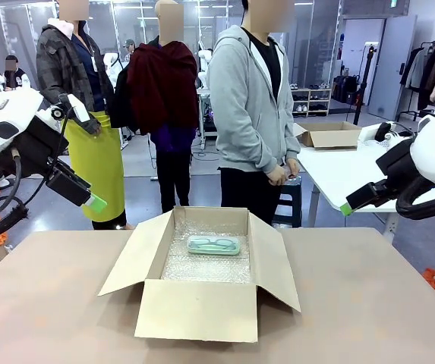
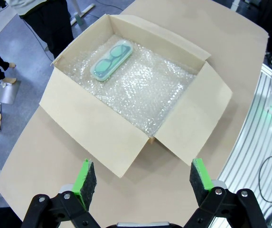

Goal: Pack the glasses set securely to prepare it for shipping.
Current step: Put the Glasses case from the right side of the table into the Package Box.

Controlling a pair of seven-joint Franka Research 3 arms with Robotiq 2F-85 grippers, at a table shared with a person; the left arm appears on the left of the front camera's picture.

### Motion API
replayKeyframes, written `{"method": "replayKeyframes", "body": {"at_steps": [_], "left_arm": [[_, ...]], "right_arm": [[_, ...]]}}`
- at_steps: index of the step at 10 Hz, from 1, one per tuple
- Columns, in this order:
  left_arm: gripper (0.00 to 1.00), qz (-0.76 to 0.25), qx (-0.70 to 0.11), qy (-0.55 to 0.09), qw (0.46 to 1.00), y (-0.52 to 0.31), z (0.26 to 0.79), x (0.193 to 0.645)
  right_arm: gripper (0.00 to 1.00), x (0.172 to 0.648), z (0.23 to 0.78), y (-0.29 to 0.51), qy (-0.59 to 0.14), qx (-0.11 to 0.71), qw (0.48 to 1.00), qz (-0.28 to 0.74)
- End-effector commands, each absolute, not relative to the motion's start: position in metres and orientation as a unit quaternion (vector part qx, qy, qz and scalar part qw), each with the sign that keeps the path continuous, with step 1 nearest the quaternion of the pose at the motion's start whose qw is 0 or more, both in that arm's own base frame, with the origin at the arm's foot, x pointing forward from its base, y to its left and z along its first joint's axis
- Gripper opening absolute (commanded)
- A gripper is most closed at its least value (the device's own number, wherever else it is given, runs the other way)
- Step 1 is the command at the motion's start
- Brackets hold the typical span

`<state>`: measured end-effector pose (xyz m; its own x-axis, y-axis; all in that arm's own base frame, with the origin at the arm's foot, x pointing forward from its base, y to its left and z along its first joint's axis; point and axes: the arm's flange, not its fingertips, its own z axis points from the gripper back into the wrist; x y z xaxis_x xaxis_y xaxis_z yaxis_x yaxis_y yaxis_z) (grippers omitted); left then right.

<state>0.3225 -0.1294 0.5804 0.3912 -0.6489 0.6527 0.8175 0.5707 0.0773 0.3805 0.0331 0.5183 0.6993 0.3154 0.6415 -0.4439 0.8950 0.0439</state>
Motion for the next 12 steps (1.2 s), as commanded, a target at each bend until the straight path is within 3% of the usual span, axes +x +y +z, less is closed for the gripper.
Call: {"method": "replayKeyframes", "body": {"at_steps": [1, 12], "left_arm": [[1.0, -0.444, -0.129, -0.331, 0.822, -0.1286, 0.5819, 0.3228], [1.0, -0.444, -0.129, -0.331, 0.822, -0.1286, 0.5819, 0.3228]], "right_arm": [[1.0, 0.3808, 0.518, 0.0344, -0.329, 0.097, 0.916, 0.207], [1.0, 0.3808, 0.518, 0.0344, -0.329, 0.097, 0.916, 0.207]]}}
